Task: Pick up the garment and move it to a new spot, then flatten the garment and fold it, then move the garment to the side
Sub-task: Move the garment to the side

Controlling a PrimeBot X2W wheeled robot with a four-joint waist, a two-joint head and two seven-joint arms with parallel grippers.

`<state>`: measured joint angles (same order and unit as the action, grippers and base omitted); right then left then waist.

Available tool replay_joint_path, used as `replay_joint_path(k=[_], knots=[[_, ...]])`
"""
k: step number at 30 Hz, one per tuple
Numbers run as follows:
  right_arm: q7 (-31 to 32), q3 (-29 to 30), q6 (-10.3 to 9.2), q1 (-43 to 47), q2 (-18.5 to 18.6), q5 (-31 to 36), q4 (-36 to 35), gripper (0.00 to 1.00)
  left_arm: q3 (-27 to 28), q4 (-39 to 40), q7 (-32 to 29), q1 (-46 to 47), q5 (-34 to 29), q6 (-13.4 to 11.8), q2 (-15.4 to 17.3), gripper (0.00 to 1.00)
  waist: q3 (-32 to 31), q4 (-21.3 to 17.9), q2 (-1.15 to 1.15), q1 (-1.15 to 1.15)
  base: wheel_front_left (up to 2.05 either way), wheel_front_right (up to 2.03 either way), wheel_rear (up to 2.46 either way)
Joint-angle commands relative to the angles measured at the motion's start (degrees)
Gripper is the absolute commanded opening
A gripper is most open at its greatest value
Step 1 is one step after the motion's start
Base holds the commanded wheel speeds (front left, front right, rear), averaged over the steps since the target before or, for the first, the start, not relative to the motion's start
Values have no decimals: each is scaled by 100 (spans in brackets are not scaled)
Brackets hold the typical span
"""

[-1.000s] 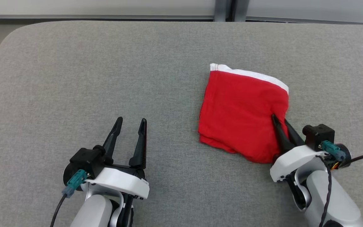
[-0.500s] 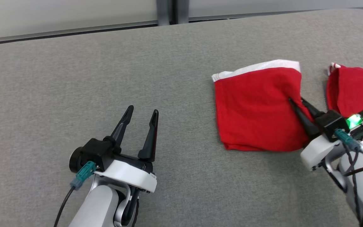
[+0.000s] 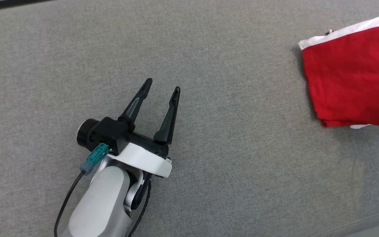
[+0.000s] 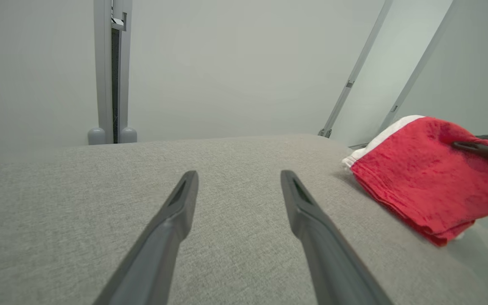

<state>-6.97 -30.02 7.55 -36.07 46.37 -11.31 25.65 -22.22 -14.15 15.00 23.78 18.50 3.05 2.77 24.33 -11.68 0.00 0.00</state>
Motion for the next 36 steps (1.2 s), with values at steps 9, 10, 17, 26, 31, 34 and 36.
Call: replay_joint_path(k=[9,10,17,26,31,34,36], knots=[[2,349,-14,-264,240,-107,698,0,-14,23,24,474,-200,131,28,100,739,-113,0,0,0,0,0],[26,381,-13,-296,204,-88,779,0,-3,22,23,502,-214,141,28,100,781,-108,0,0,0,0,0],[-65,678,-14,-480,-11,-14,1381,31,26,8,10,565,-247,185,47,100,892,-12,0,0,0,0,0],[-475,1143,-13,-718,-450,718,1686,100,16,166,14,415,-24,85,27,100,415,137,0,0,0,0,0],[-636,1493,-13,-610,-1101,717,1302,100,67,239,14,182,101,-26,29,100,-83,292,0,0,0,0,0],[-711,1639,-13,-420,-1501,546,1006,100,153,277,14,4,141,-92,23,100,-401,437,0,0,0,0,0],[-738,1709,-13,-264,-1717,412,790,100,234,293,14,-126,168,-125,26,100,-601,556,0,0,0,0,0]])
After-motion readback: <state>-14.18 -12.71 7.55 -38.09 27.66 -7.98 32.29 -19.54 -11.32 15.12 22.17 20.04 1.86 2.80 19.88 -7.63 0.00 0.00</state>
